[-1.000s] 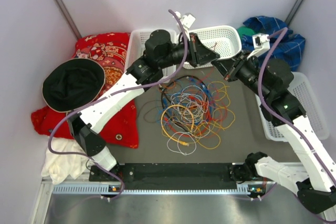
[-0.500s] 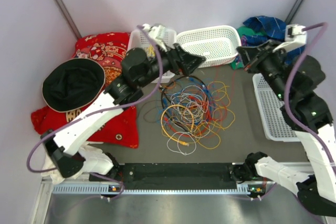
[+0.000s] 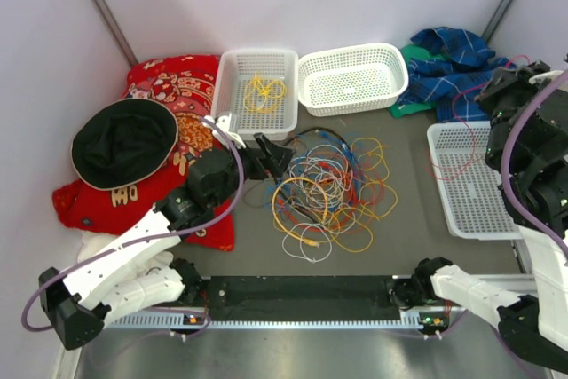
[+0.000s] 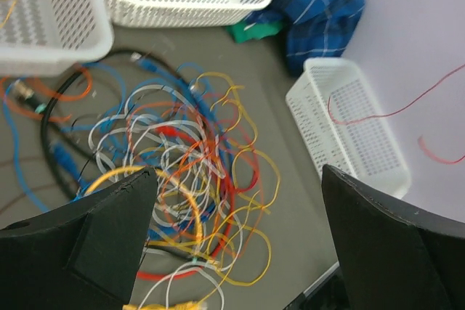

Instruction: Untangle the cables

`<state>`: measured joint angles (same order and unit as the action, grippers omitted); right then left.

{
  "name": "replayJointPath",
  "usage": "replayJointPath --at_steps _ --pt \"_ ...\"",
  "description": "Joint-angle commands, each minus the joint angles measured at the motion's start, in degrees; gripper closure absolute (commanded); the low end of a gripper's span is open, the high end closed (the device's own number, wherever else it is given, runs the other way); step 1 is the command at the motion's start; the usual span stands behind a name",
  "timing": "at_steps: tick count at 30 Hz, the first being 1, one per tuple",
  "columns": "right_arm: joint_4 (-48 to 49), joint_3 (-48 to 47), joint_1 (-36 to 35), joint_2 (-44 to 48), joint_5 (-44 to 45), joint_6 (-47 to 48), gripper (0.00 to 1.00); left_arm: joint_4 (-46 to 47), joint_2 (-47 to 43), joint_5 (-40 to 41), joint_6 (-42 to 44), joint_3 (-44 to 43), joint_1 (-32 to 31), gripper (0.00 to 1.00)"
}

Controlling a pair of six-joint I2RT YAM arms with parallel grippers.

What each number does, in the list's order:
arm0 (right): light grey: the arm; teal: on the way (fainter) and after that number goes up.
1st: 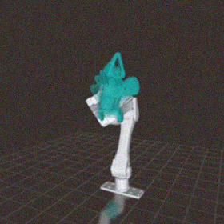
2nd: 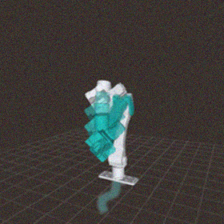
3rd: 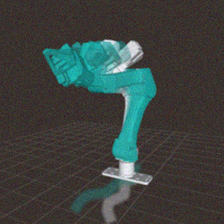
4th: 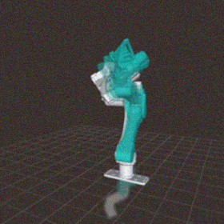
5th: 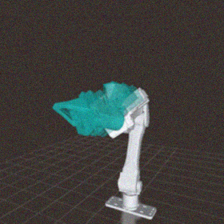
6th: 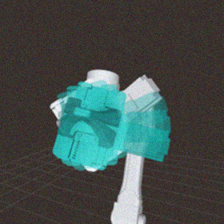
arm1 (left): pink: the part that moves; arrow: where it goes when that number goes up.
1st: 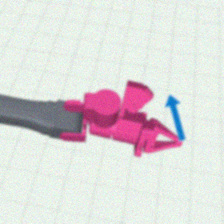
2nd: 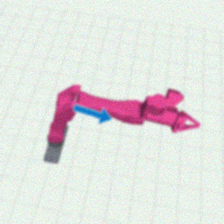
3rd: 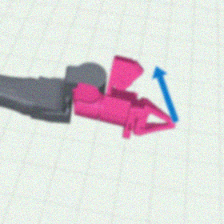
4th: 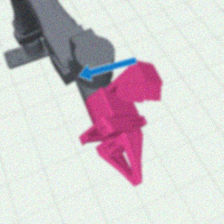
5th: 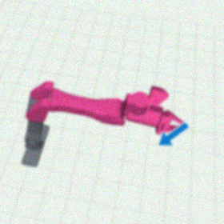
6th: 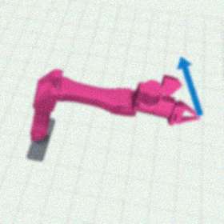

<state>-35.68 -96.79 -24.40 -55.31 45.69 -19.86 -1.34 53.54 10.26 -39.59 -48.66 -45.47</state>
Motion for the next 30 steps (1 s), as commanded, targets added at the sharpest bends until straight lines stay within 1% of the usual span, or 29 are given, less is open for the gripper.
replayJointPath --at_steps 1,3,4,5,8,9,14,16,17,18,20,21,22,23,24,25,26,27,28,29,30 --pt "3.2 -1.1 3.5 -1.3 10.2 4.6 1.00 -4.9 -4.5 2.6 -3.9 3.7 0.0 0.01" --pt "2.9 -0.2 7.8 -2.8 10.6 4.0 1.00 -5.9 -5.7 2.6 -5.3 5.8 -0.1 0.01" --pt "2.0 0.0 10.0 -3.3 9.1 3.0 1.00 -6.9 -7.2 2.6 -5.7 6.5 -0.1 0.01" --pt "1.1 0.4 13.8 -4.4 7.7 1.5 1.00 -7.5 -7.9 2.5 -6.0 7.2 -0.1 0.01" --pt "2.8 4.3 17.8 -5.8 6.6 -1.4 1.00 -9.1 -11.9 1.5 -6.2 9.9 -0.1 0.01" --pt "2.6 5.0 20.5 -6.9 6.6 -2.5 1.00 -9.5 -13.1 1.5 -6.6 11.5 -0.1 0.01" --pt "1.8 8.5 25.9 -9.0 4.4 -6.1 1.00 -12.2 -22.3 3.4 -7.3 15.4 -0.1 0.01" --pt "1.1 12.7 27.3 -9.9 4.5 -6.9 1.00 -13.2 -25.2 4.3 -7.3 16.8 -0.1 0.01" --pt "0.4 14.2 27.9 -10.1 4.1 -9.1 1.00 -13.4 -26.1 4.6 -6.7 17.3 -0.1 0.01" --pt "-0.5 17.7 28.8 -10.0 2.7 -10.6 1.00 -13.1 -26.7 4.2 -6.2 17.5 -0.1 0.01" --pt "-1.8 21.5 31.5 -9.6 -0.1 -14.0 1.00 -12.3 -28.6 3.5 -5.2 18.2 -0.1 0.01" --pt "-1.7 24.9 32.2 -9.4 -4.0 -14.4 1.00 -12.0 -29.0 3.3 -5.1 18.3 -0.1 0.01" --pt "-1.8 25.9 33.1 -9.5 -6.1 -14.3 1.00 -11.7 -29.7 3.1 -5.0 18.5 -0.1 0.01" --pt "-2.3 26.4 33.1 -9.7 -7.9 -13.6 0.75 -11.6 -29.9 3.0 -4.5 18.6 -0.1 0.01" --pt "-2.8 26.2 33.1 -10.0 -11.2 -13.3 0.60 -11.5 -30.0 2.9 -4.4 18.7 -0.1 0.01" --pt "-3.3 26.1 32.8 -9.9 -12.5 -13.3 0.47 -11.5 -29.9 3.0 -4.4 18.6 -0.1 0.01" --pt "-3.1 26.0 31.3 -9.0 -13.0 -12.4 0.25 -11.5 -29.9 2.9 -4.3 18.6 -0.1 0.01" --pt "-2.5 26.4 29.6 -8.3 -12.8 -11.4 0.16 -11.6 -29.7 2.8 -4.2 18.6 -0.1 0.01" --pt "-1.6 26.7 27.8 -7.5 -12.4 -10.4 0.09 -11.5 -29.5 2.8 -4.2 18.5 -0.1 0.01" --pt "-1.3 26.7 24.8 -6.0 -12.4 -9.2 0.02 -11.5 -29.3 2.9 -4.1 18.5 -0.1 0.01" --pt "-1.1 26.6 22.6 -5.4 -13.7 -9.0 0.01 -11.4 -28.8 3.0 -4.1 18.4 -0.1 0.01"
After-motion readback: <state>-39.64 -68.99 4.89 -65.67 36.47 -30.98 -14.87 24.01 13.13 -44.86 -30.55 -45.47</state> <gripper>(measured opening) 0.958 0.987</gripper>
